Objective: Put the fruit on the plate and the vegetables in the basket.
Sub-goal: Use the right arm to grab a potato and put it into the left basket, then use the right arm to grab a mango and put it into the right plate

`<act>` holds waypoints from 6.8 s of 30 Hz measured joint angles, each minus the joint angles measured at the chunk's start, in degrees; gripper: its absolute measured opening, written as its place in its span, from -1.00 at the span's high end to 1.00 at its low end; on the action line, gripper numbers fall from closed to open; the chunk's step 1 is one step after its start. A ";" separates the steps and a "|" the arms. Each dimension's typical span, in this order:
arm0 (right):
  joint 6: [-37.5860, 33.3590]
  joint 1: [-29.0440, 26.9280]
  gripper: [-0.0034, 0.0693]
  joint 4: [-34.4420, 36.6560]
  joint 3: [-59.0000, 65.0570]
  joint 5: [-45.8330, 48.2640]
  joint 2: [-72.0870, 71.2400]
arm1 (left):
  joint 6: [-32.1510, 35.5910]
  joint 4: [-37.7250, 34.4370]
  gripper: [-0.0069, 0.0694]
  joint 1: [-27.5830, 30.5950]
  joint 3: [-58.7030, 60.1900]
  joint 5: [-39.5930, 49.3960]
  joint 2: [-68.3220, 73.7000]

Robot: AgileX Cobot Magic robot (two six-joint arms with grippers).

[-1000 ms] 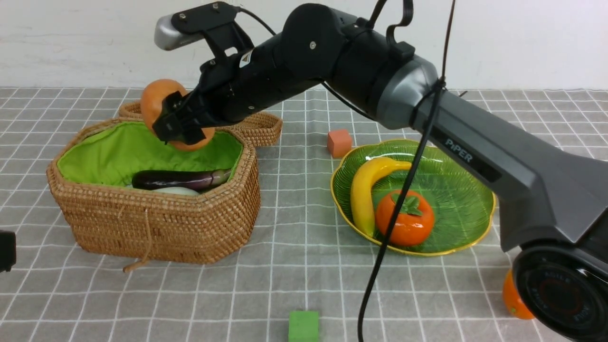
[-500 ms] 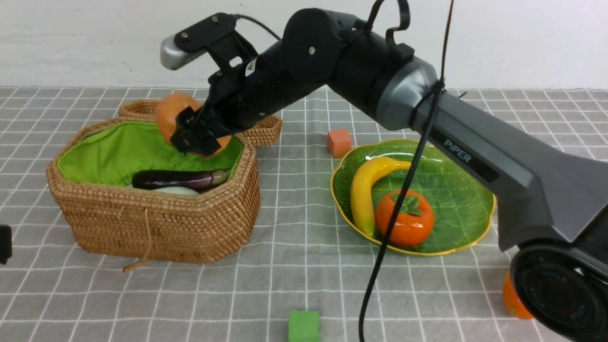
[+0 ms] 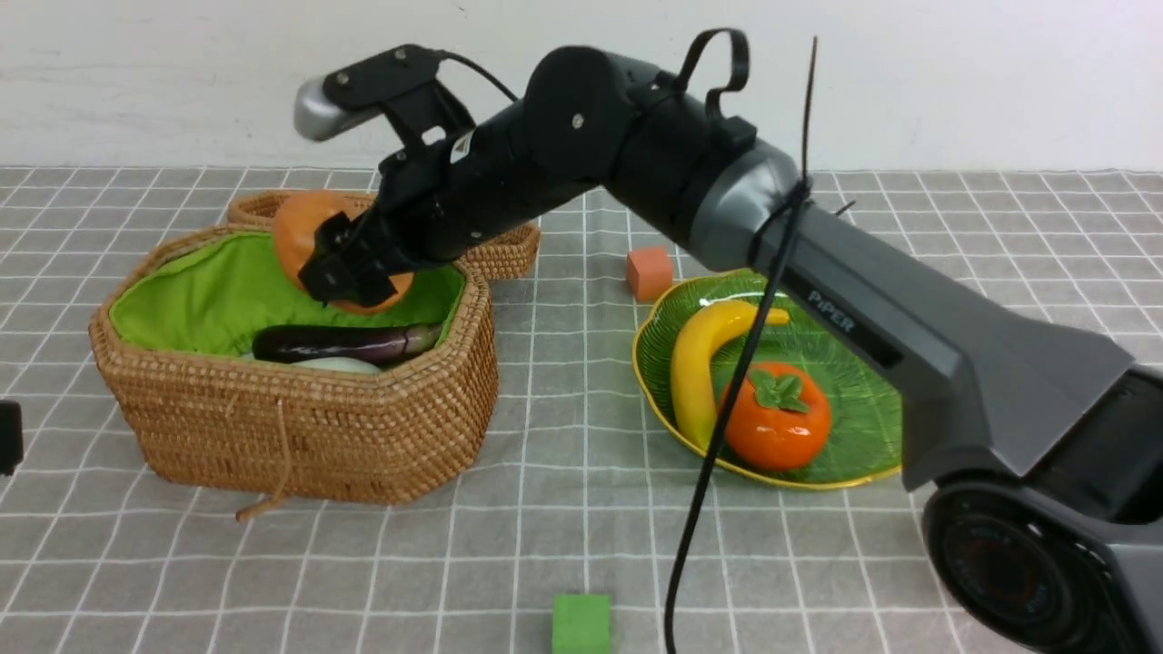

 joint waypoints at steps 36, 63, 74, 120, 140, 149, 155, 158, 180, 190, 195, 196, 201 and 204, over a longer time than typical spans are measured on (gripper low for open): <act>1.80 -0.35 -0.78 -4.36 -0.65 1.47 -0.62 | 0.00 2.14 0.85 0.00 0.00 1.85 0.00; 3.97 -0.35 -0.96 -2.01 -0.65 3.04 -2.79 | 0.00 2.14 0.85 0.00 0.00 1.91 0.00; 6.27 0.07 -0.80 -3.01 -0.65 -4.77 -1.73 | 0.00 2.08 0.85 0.00 0.00 1.77 0.00; 12.64 0.29 -0.80 -0.17 -0.89 1.45 -8.07 | 1.67 2.37 0.84 0.00 0.00 1.37 0.00; 11.63 1.73 -0.80 -10.92 -4.72 -0.59 -2.22 | 1.67 2.56 0.84 0.00 0.00 1.10 0.00; 11.25 1.80 -0.80 -8.56 -4.75 4.20 -2.33 | 1.67 2.51 0.83 0.00 0.00 1.15 0.00; 4.81 1.91 -0.80 -5.53 -4.75 4.87 -2.39 | 1.67 2.51 0.82 0.00 0.00 1.15 0.00; 1.81 1.91 -0.92 -4.50 -4.75 4.87 -2.39 | 1.67 2.51 0.82 0.00 0.00 1.15 0.00; 7.93 -4.05 0.19 -4.51 -2.31 25.79 -17.97 | -9.19 6.71 0.81 0.00 18.90 -18.79 -18.34; 8.53 -5.49 0.65 -2.51 -1.10 26.33 -20.15 | -23.34 14.66 0.80 0.00 27.38 -24.88 -25.32; 13.67 -5.49 0.66 -5.44 -0.17 26.38 -23.54 | -24.32 16.00 0.79 0.00 27.40 -25.84 -25.32; 15.03 -5.49 0.66 -6.91 0.24 26.38 -24.40 | -24.53 16.00 0.79 0.00 27.40 -25.99 -25.32; 20.52 -5.49 0.66 -17.12 11.69 26.33 -35.26 | -25.22 16.03 0.79 0.00 27.40 -27.40 -25.32; 22.81 -5.49 0.66 -22.09 24.33 26.27 -43.38 | -25.37 16.03 0.79 0.00 27.40 -27.57 -25.32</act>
